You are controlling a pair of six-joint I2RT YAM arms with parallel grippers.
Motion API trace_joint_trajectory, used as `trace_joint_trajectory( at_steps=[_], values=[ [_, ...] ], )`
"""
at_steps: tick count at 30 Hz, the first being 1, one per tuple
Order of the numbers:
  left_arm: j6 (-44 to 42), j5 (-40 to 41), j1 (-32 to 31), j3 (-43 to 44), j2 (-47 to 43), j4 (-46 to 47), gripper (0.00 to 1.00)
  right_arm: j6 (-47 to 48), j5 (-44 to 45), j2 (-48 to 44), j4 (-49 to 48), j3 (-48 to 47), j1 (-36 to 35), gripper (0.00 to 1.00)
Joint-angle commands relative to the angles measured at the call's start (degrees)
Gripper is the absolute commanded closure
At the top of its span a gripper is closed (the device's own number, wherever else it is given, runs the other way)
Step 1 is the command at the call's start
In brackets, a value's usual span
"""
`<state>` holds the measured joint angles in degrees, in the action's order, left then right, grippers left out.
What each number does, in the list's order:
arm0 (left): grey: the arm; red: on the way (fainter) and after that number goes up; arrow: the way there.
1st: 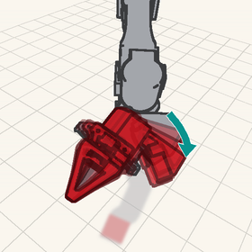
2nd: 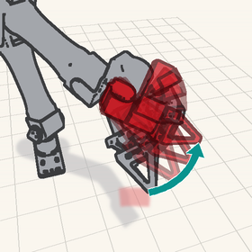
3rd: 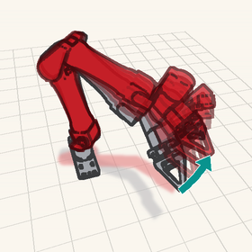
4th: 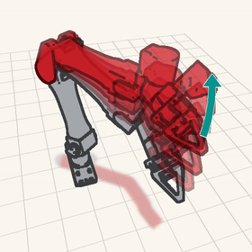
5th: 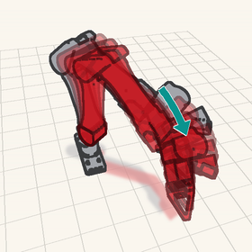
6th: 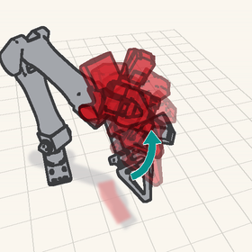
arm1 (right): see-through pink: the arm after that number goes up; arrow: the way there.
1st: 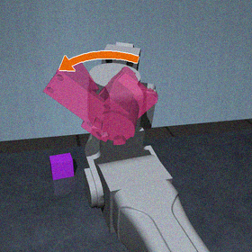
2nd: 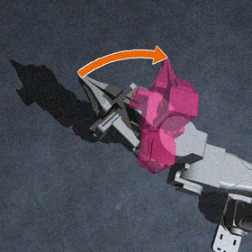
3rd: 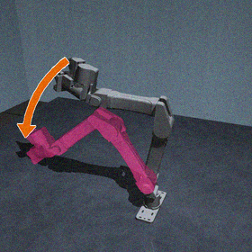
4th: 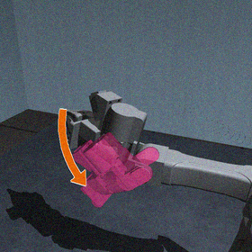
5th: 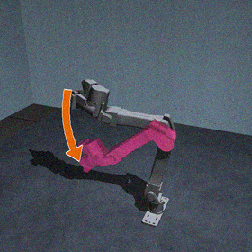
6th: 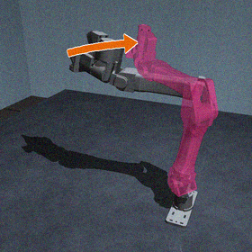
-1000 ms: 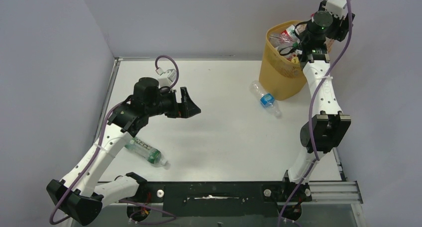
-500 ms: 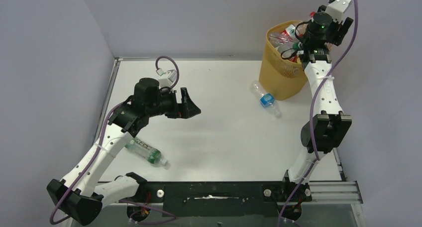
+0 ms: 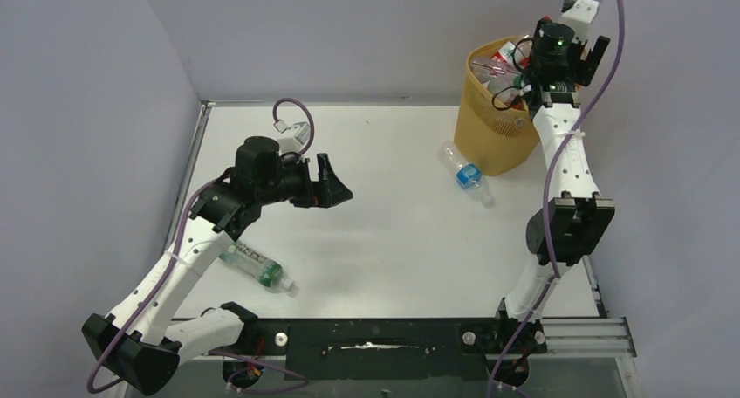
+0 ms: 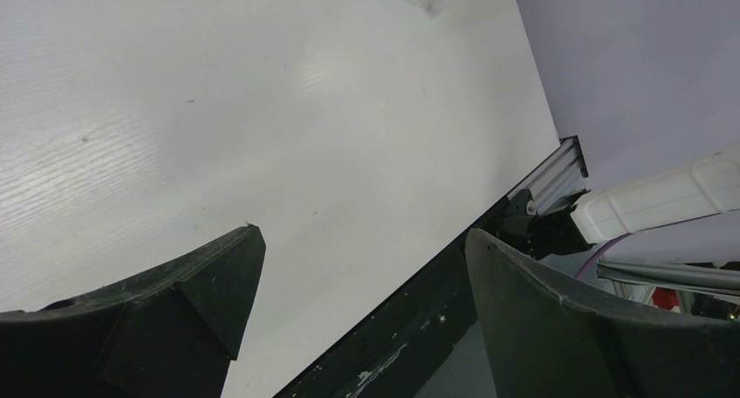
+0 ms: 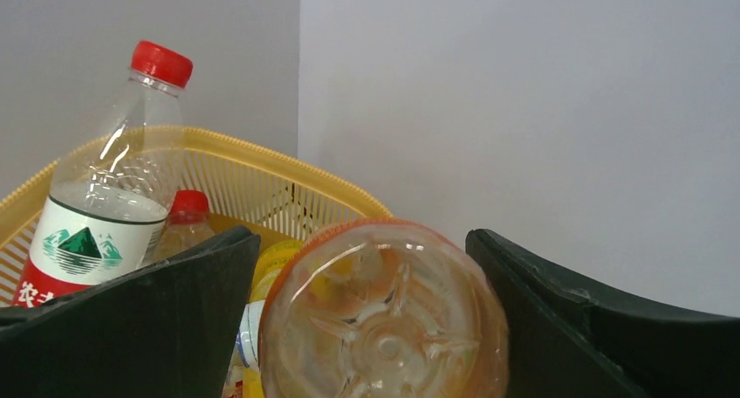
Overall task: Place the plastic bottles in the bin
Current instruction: Place the plastic bottle in the trash bin.
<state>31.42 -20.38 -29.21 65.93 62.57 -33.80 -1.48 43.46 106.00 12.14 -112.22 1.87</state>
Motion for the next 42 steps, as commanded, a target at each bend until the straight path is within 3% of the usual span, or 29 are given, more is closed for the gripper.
trace_joint_trajectory(
  at_steps=[1,11,24,33,42],
  values=[
    [0.71,-0.11,-0.56,0.69,-0.99,2.64,0.13,-2.38,-5.42,-2.56,5.33,-8.14,1.45,0.03],
    [1.10,1.18,-1.50,2.18,-1.13,1.53,0.13,-7.22,-12.75,-9.78,15.97,-12.59,3.03,0.02],
    [1.69,2.78,-2.25,3.59,-1.89,-0.77,0.13,-11.51,-24.00,-24.58,26.79,-5.79,3.63,0.02],
    [2.73,4.78,-2.25,5.70,-1.84,-5.47,0.13,-18.06,-40.18,-35.14,32.67,9.32,3.30,0.02],
    [6.12,7.17,-2.23,5.87,-4.18,-8.25,0.13,-22.23,-44.71,-44.47,34.04,25.03,-1.50,0.02]
  ],
)
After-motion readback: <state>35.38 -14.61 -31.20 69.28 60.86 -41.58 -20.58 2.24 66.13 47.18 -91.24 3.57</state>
